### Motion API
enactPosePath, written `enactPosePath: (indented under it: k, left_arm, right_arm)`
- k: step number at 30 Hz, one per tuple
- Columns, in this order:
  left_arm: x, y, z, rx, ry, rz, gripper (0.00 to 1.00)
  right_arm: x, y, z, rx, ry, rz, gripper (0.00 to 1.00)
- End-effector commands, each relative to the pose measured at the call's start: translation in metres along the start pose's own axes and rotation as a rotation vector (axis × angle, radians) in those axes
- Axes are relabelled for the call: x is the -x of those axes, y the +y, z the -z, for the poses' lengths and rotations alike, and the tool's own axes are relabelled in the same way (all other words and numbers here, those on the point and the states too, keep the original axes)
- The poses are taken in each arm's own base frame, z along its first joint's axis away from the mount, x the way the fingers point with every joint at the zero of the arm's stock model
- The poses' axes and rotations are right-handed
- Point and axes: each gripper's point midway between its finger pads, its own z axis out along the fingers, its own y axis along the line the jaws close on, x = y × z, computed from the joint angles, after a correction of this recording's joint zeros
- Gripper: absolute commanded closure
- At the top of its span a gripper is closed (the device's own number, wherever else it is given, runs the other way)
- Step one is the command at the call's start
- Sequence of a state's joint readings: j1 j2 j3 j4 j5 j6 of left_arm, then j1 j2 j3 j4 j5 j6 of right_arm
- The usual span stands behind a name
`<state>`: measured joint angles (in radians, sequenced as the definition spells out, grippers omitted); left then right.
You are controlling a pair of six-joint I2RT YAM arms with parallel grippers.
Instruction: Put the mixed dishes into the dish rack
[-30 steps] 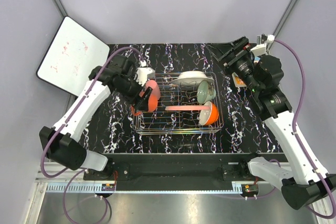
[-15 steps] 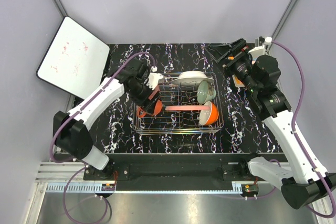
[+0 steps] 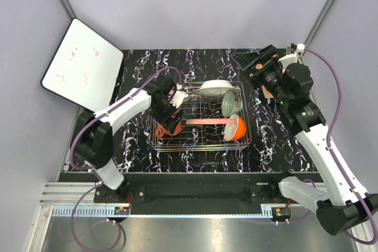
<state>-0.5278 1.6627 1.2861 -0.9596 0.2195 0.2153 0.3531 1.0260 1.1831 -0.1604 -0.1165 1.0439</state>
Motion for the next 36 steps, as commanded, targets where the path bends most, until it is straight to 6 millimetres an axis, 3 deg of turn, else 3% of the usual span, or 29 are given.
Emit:
enactPosePath:
  k: [1,9,10,12,13,17,20,30,36]
  left_arm:
    - [0.015,0.009,0.006,0.068,-0.059,-0.030,1.00]
    - [0.006,0.010,-0.009,0.079,0.010,-0.042,0.97]
    - [0.006,0.009,-0.010,0.077,0.014,-0.046,0.78]
    - [0.007,0.008,-0.011,0.075,0.015,-0.047,0.67]
    - [0.007,0.008,-0.011,0.078,0.016,-0.048,0.50]
    - [0.010,0.007,-0.008,0.083,0.004,-0.056,0.32]
    - [0.013,0.006,-0.003,0.086,-0.013,-0.059,0.01]
    - [0.022,-0.003,0.024,0.084,-0.067,-0.067,0.01]
    - [0.024,-0.007,0.052,0.103,-0.102,-0.073,0.01]
  right_arm:
    - [0.007,0.005,0.001,0.018,-0.032,0.007,0.00]
    - [0.006,0.000,0.002,0.010,-0.036,-0.003,0.00]
    - [0.005,-0.001,0.002,0.007,-0.035,-0.003,0.00]
    - [0.004,-0.001,0.002,0.008,-0.030,-0.006,0.00]
    - [0.003,-0.001,0.003,0.010,-0.026,-0.006,0.00]
    - [0.002,-0.002,0.004,0.010,-0.022,-0.009,0.00]
    - [0.001,-0.003,0.004,0.008,-0.018,-0.010,0.00]
    - [0.001,-0.004,0.005,0.008,-0.018,0.001,0.00]
    - [0.000,-0.007,0.007,-0.008,-0.019,0.024,0.00]
